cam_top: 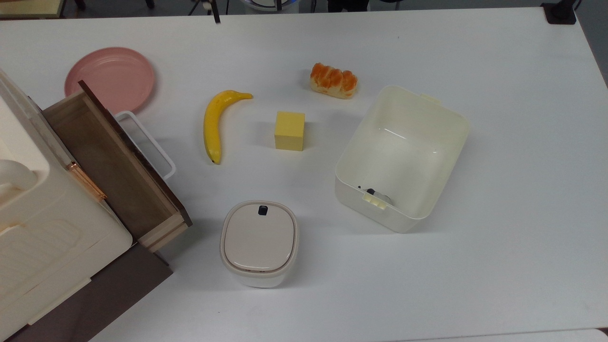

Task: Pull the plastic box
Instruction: 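Move the gripper over the cream plastic box and lower toward its rim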

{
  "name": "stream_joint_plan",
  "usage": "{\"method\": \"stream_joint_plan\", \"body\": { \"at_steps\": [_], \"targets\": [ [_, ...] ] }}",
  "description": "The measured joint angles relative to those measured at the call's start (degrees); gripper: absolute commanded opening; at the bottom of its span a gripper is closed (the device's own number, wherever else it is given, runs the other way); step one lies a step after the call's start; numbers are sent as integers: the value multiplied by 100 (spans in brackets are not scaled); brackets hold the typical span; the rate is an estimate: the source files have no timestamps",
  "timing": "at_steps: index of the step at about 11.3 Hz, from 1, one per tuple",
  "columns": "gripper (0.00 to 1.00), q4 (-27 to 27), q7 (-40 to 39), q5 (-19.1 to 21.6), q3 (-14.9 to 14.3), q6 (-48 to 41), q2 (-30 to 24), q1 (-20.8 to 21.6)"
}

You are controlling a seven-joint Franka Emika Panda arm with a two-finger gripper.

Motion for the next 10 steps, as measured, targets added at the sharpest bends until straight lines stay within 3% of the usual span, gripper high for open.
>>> {"method": "stream_joint_plan", "body": {
  "at_steps": [1, 3, 7, 10],
  "targets": [
    [100, -71, -839, 1, 51, 169, 72, 0],
    [100, -180, -1561, 1, 313, 583, 227, 4],
    [100, -239, -1639, 1, 926, 1270, 388, 177],
    [100, -271, -1639, 0, 1277, 1305, 604, 341]
  ]
}}
